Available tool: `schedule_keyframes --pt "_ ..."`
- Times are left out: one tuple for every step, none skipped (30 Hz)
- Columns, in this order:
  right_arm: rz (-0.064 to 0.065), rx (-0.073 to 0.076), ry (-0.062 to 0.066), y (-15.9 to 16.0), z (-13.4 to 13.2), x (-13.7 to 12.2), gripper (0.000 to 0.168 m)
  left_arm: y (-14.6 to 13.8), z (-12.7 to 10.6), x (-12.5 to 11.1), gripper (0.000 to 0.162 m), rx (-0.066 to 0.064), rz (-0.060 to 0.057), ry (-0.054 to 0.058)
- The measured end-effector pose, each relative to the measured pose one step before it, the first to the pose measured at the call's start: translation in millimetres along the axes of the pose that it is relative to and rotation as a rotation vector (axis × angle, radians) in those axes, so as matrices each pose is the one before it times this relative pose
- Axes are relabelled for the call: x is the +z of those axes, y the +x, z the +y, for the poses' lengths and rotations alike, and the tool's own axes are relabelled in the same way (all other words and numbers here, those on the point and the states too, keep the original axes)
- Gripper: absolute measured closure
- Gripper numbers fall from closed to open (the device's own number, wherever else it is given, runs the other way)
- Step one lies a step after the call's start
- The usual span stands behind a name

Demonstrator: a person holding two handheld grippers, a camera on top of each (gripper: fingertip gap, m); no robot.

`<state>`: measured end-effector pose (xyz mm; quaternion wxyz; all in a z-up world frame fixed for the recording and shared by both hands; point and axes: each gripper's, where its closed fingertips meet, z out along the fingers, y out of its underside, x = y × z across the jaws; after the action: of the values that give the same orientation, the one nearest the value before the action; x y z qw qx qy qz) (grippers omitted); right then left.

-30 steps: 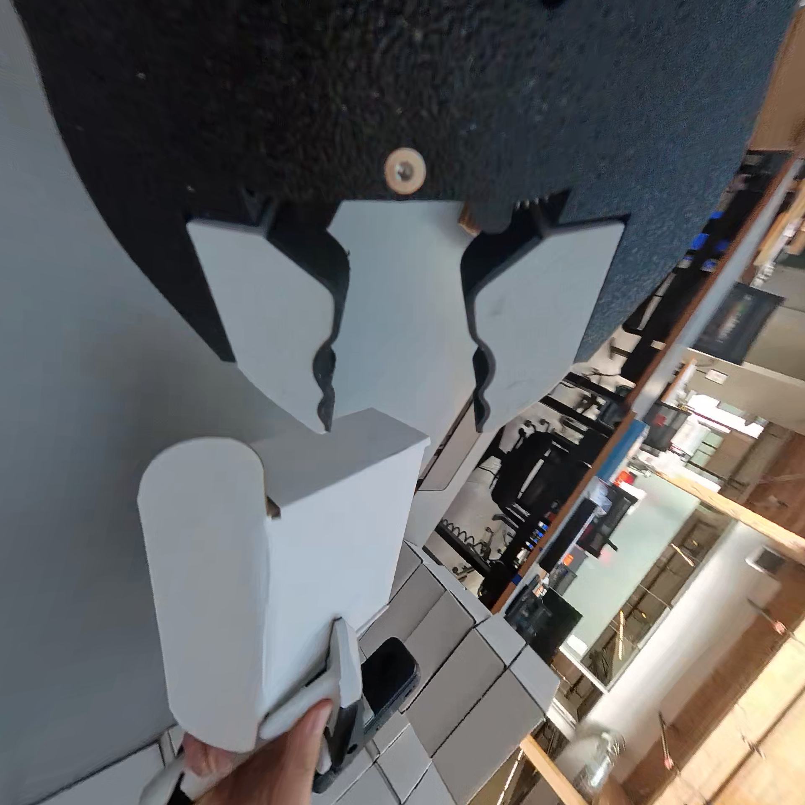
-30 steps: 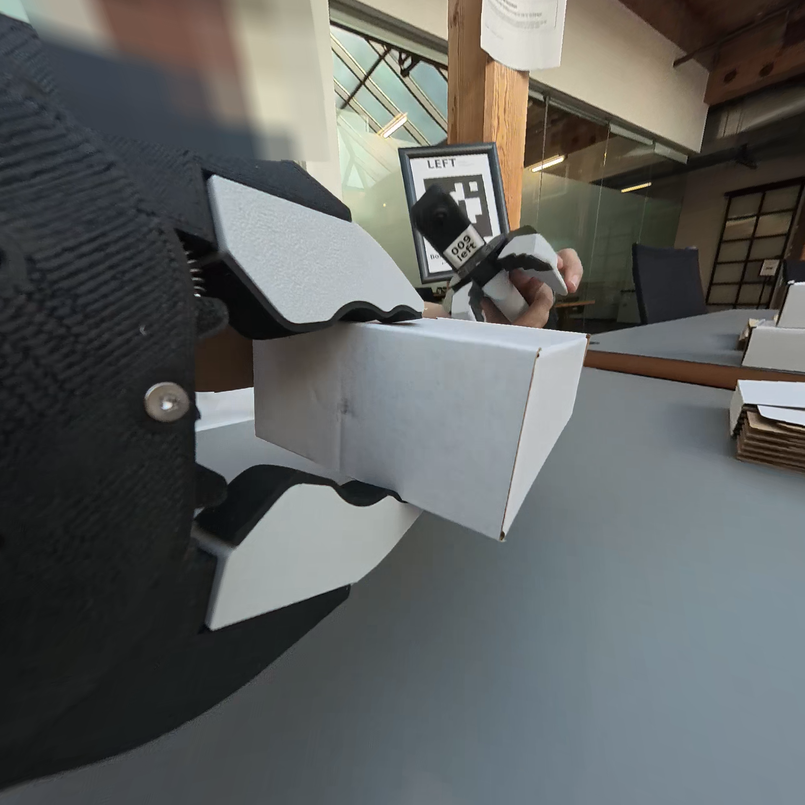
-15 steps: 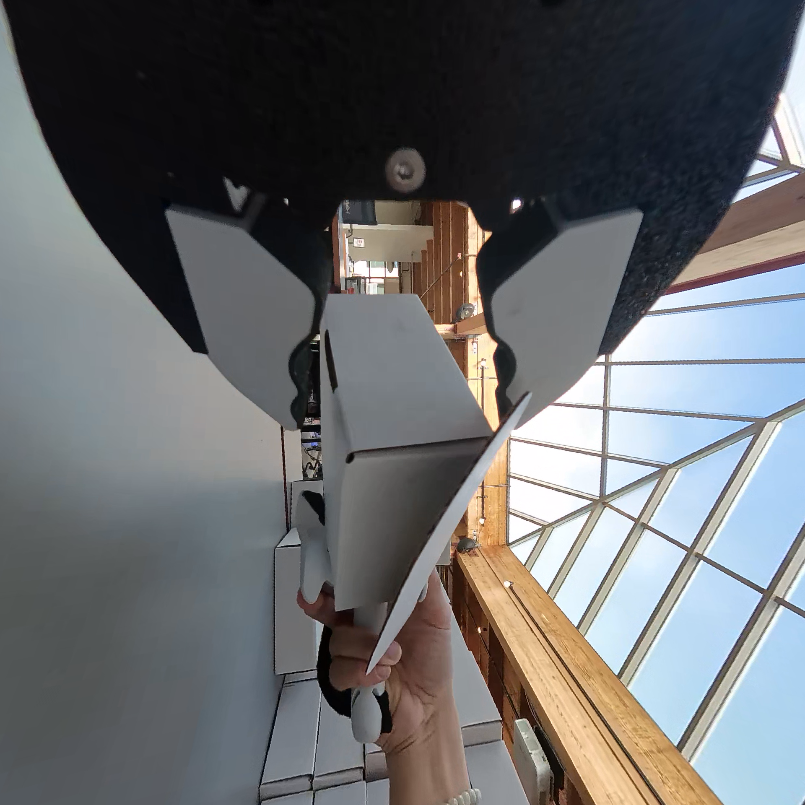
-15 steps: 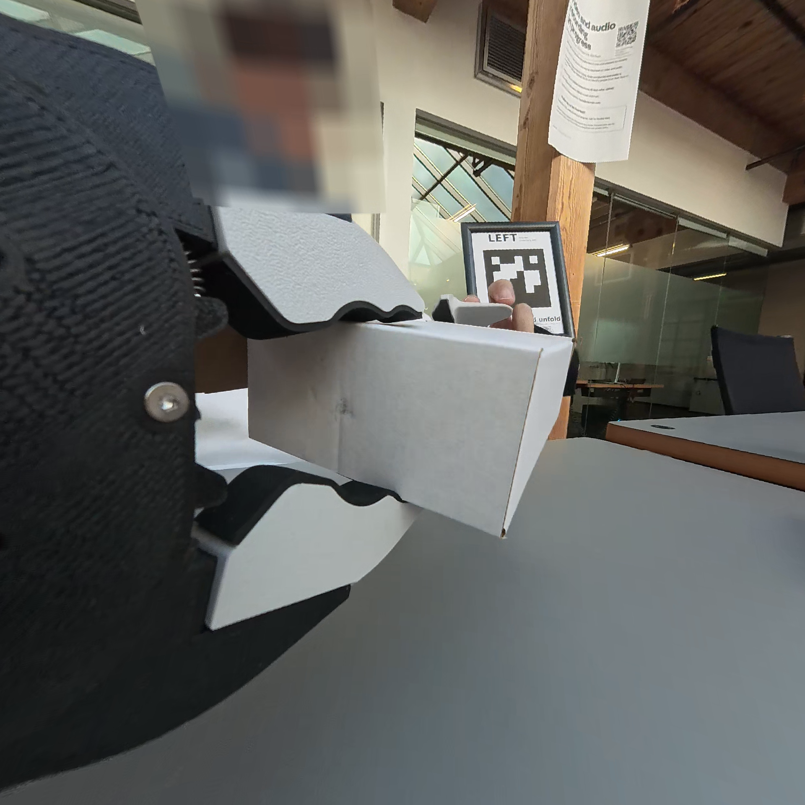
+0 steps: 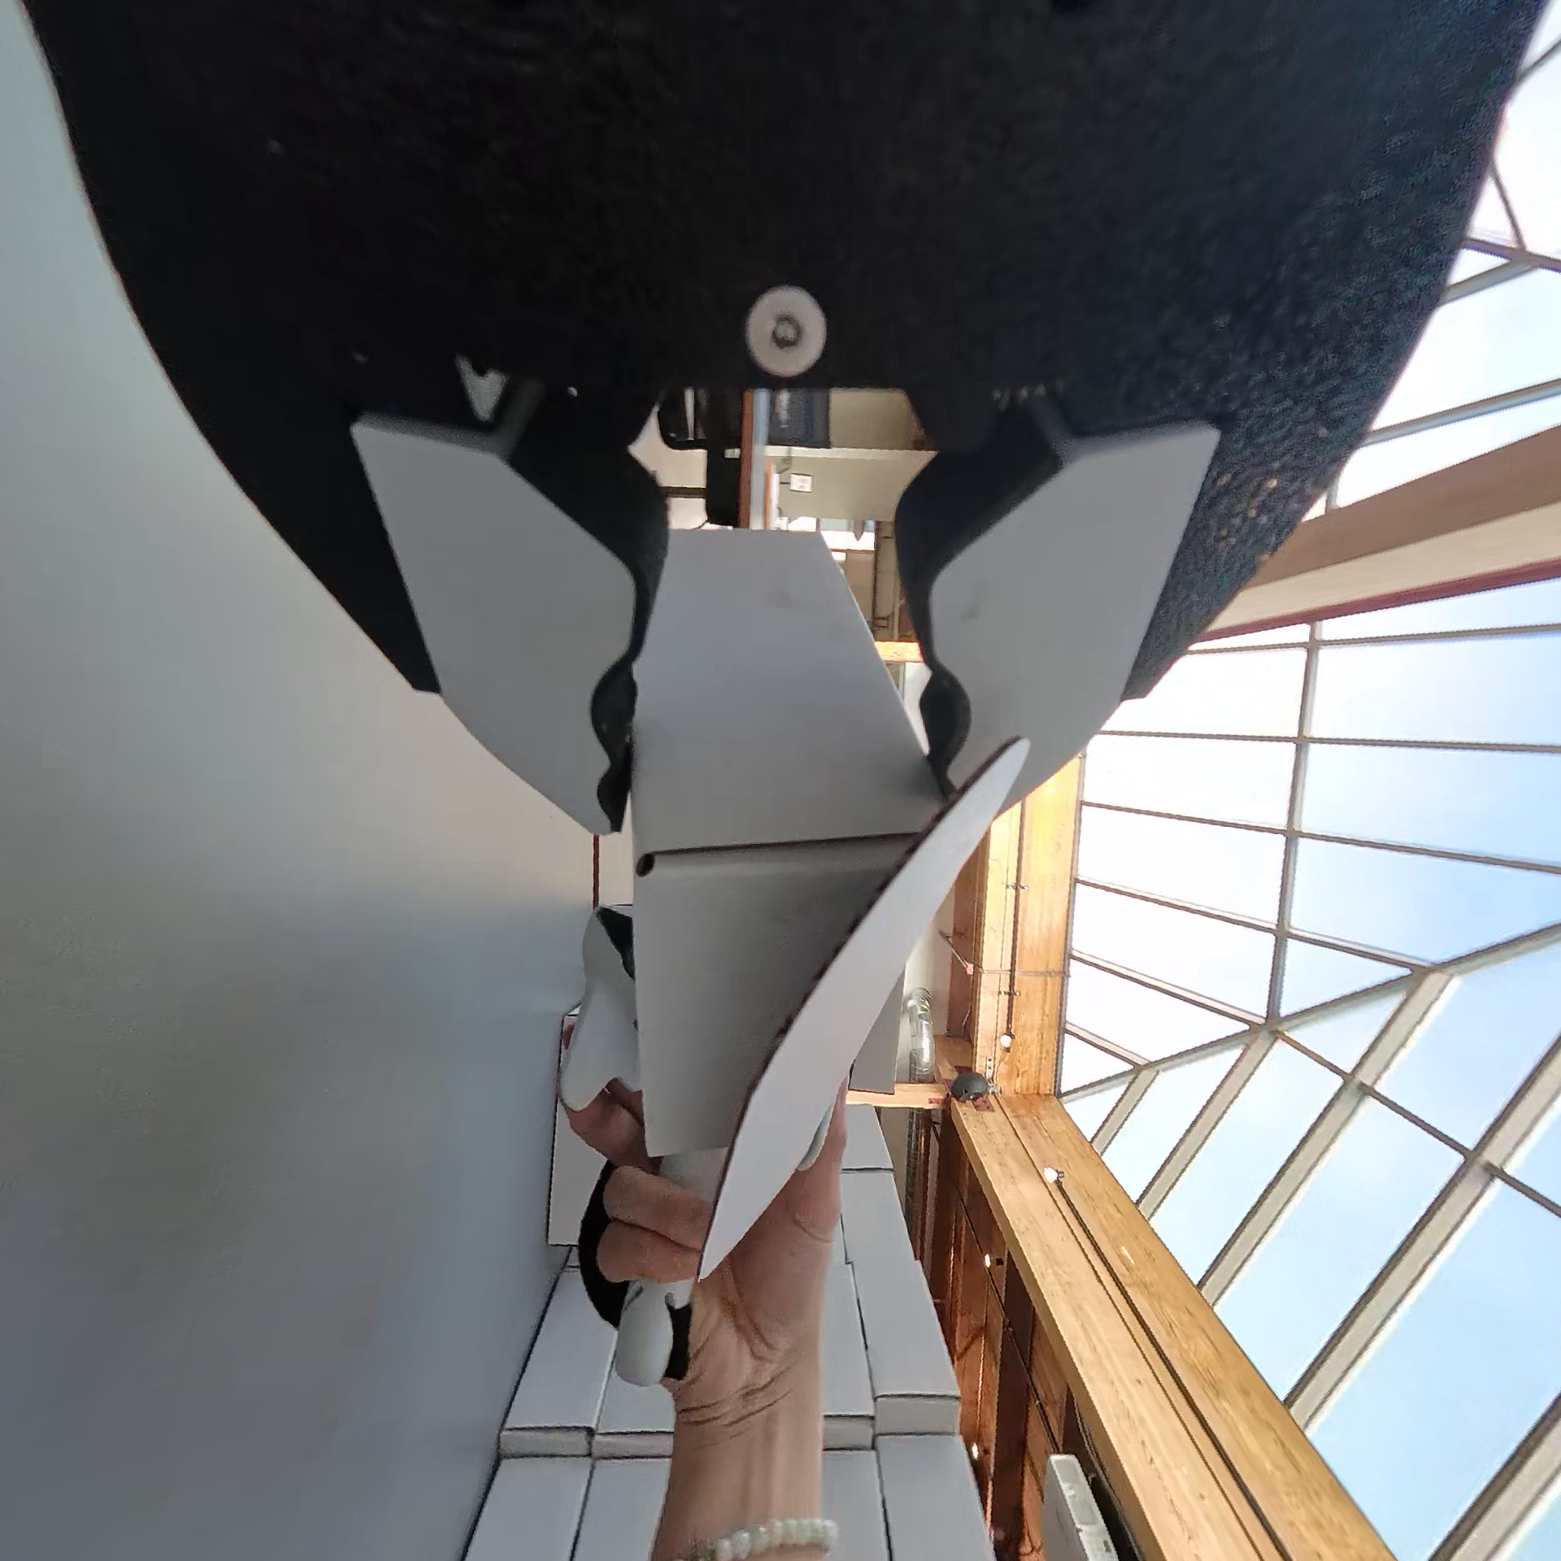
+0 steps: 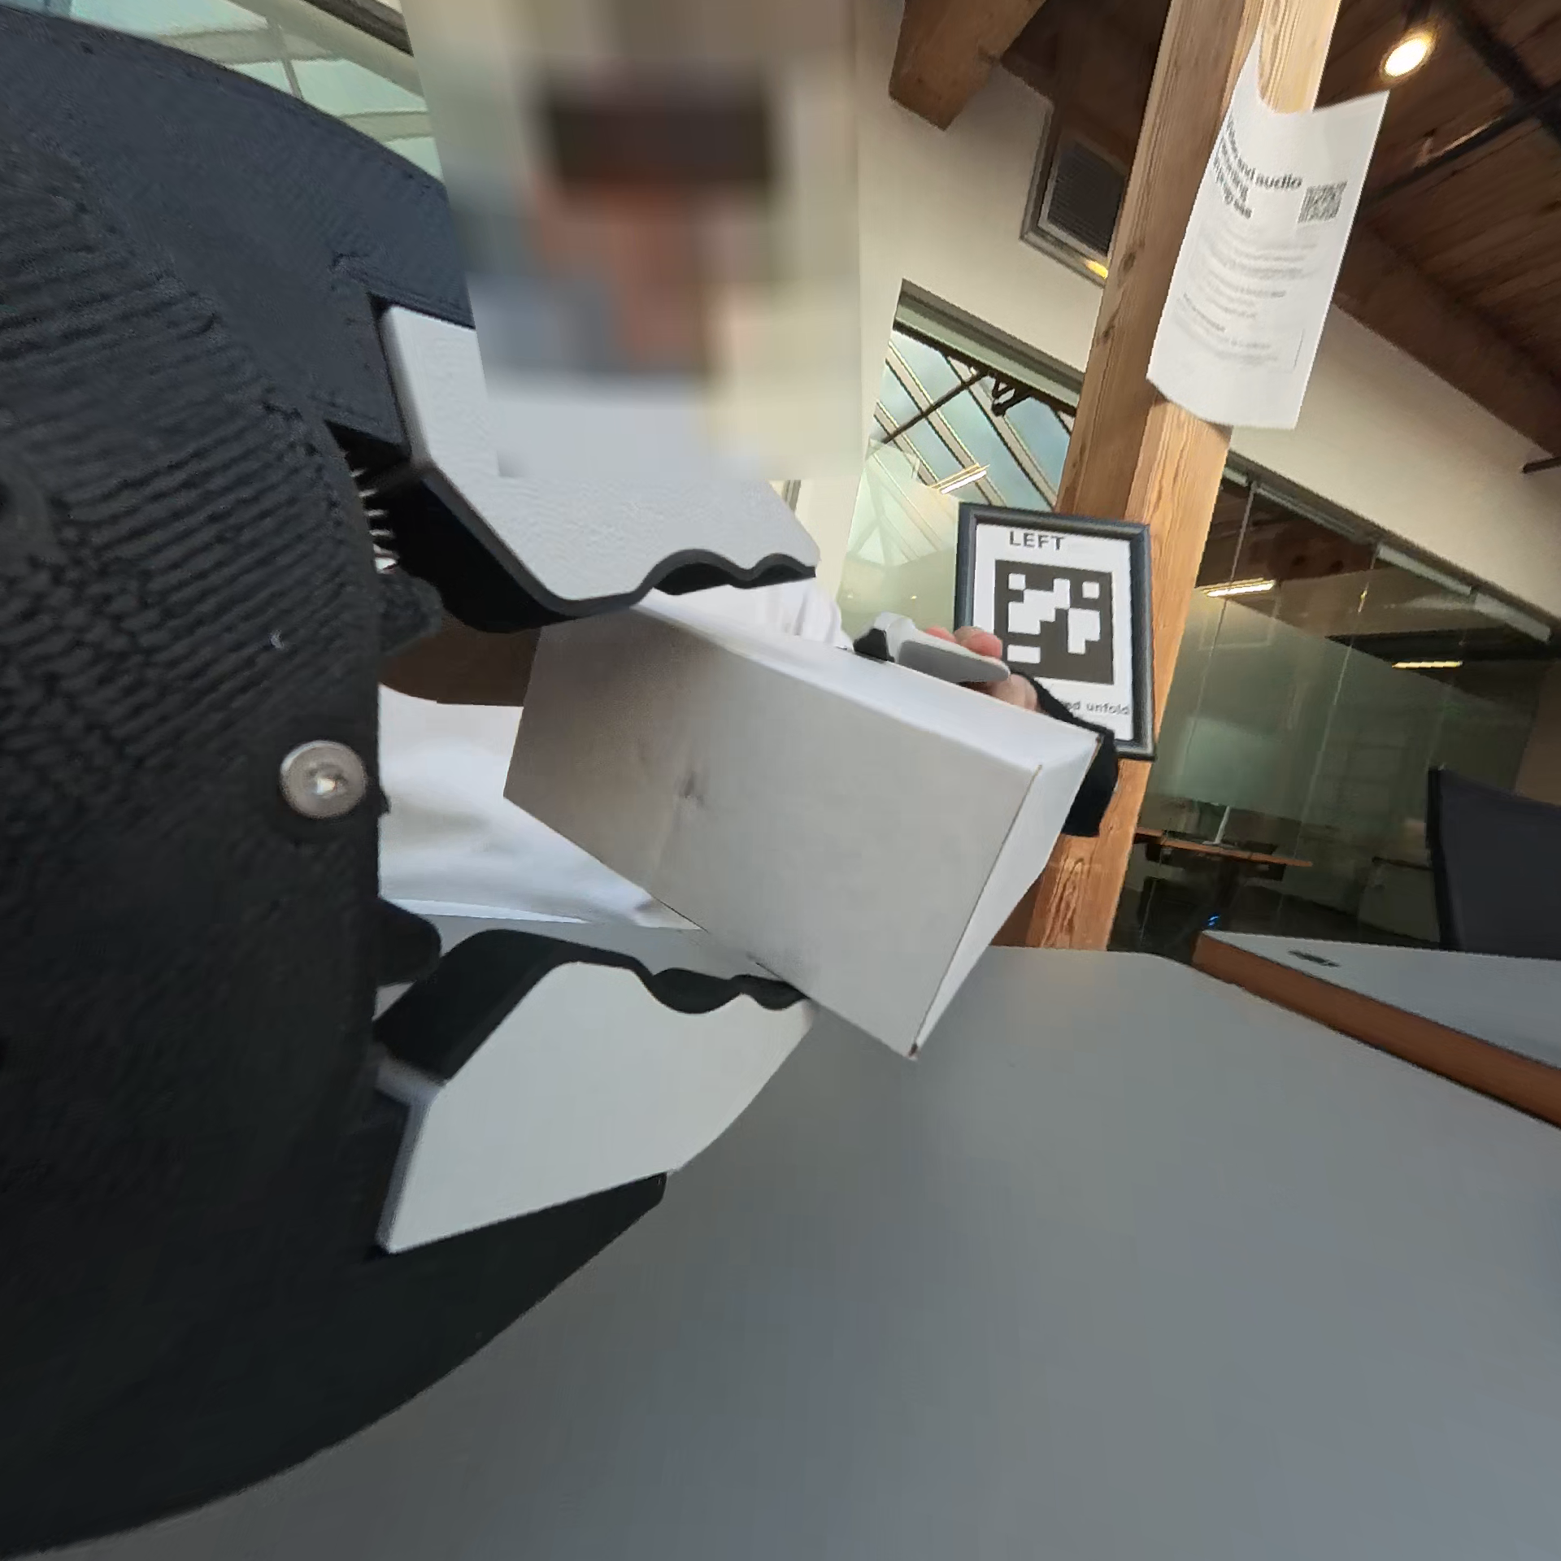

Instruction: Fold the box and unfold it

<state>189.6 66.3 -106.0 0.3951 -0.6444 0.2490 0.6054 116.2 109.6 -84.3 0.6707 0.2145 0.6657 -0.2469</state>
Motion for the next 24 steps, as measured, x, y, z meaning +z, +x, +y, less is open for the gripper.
schedule_keyframes --pt "-0.0172 -0.0383 0.0474 -9.35 -6.88 -8.03 0.073 -8.02 3.17 -2.05 0.096 -0.0867 0.0003 -0.0056" --pt "-0.0209 -0.0575 0.0518 -11.38 -7.37 -9.5 0.069 -8.81 3.81 -2.51 0.096 -0.0979 -0.0077 -0.0051" --pt "-0.0126 -0.0596 0.0486 -10.79 -6.78 -10.02 0.07 -8.38 5.07 -2.28 0.096 -0.1028 -0.0046 -0.007" --pt "0.0049 -0.0578 0.0443 -8.41 -6.03 -9.78 0.066 -6.04 6.21 -1.64 0.096 -0.1147 0.0125 -0.0093" --pt "0.0241 -0.0602 0.0417 -5.54 -5.78 -8.89 0.061 -4.94 5.98 -1.17 0.096 -0.1269 0.016 -0.0016" --pt "0.0485 -0.0727 0.0405 -1.55 -5.51 -7.81 0.062 -2.7 5.67 -0.64 0.096 -0.1347 0.0285 0.0051" --pt "0.0609 -0.0956 0.0427 0.9 -5.17 -5.58 0.06 0.36 5.72 0.09 0.095 -0.1403 0.0483 0.0035" --pt "0.0584 -0.1033 0.0292 1.25 -2.5 -3.18 0.057 -0.23 5.31 0.78 0.096 -0.1274 0.0366 0.0071" --pt "0.0574 -0.0941 0.0023 1.67 1.23 -1.91 0.058 1.18 5.62 1.39 0.096 -0.1031 0.0463 0.0072" --pt "0.0584 -0.0933 -0.0131 1.89 3.39 -1.08 0.059 1.59 6.61 1.85 0.096 -0.0906 0.0465 -0.001" --pt "0.058 -0.0949 -0.0206 1.53 4.89 -0.8 0.062 -0.27 6.7 2.13 0.096 -0.0739 0.0288 -0.0015" --pt "0.05 -0.0977 -0.0272 0.47 5.96 -0.74 0.066 1.58 6.97 2.19 0.096 -0.0546 0.0404 -0.004" --pt "0.0421 -0.0959 -0.0251 -0.58 5.84 -0.59 0.069 0.89 7.26 1.95 0.096 -0.0371 0.0298 -0.0072" --pt "0.0393 -0.0907 -0.0199 -0.93 5.21 -0.74 0.073 1.9 7.13 1.68 0.096 -0.0233 0.0314 -0.0087" --pt "0.0374 -0.0847 -0.018 -1.0 5.12 -0.63 0.077 3.49 6.92 1.8 0.096 -0.019 0.0396 -0.0099" --pt "0.0298 -0.0794 -0.017 -1.6 5.13 -0.6 0.083 1.37 6.17 1.87 0.096 -0.0104 0.0176 -0.0043" --pt "0.0282 -0.0681 -0.0086 -1.68 4.13 -0.25 0.088 1.12 6.0 1.63 0.096 -0.0014 0.0137 -0.0037" --pt "0.0199 -0.0541 -0.0016 -2.62 2.77 0.6 0.092 1.54 5.93 1.37 0.096 -0.0032 0.0164 -0.0072" --pt "-0.0057 -0.0456 -0.0082 -5.79 3.24 1.34 0.096 0.48 5.16 1.25 0.096 -0.0043 0.0061 -0.0043" --pt "-0.0106 -0.0365 -0.017 -5.72 3.89 1.97 0.097 1.02 4.83 1.03 0.096 0.0012 0.009 -0.008" --pt "-0.0027 -0.0308 -0.0244 -3.99 4.41 2.69 0.098 1.03 4.98 0.53 0.096 0.0026 0.0095 -0.0139" --pt "-0.0168 -0.0315 -0.0248 -5.62 4.35 2.97 0.099 0.75 5.9 0.47 0.096 0.009 0.006 -0.0258" --pt "-0.023 -0.0353 -0.0038 -6.21 1.31 2.27 0.104 1.65 8.07 0.33 0.096 0.021 0.0113 -0.0418" --pt "-0.0102 -0.0292 0.0138 -3.88 -1.23 1.62 0.108 0.89 4.34 0.17 0.096 0.0116 0.0041 -0.0171"
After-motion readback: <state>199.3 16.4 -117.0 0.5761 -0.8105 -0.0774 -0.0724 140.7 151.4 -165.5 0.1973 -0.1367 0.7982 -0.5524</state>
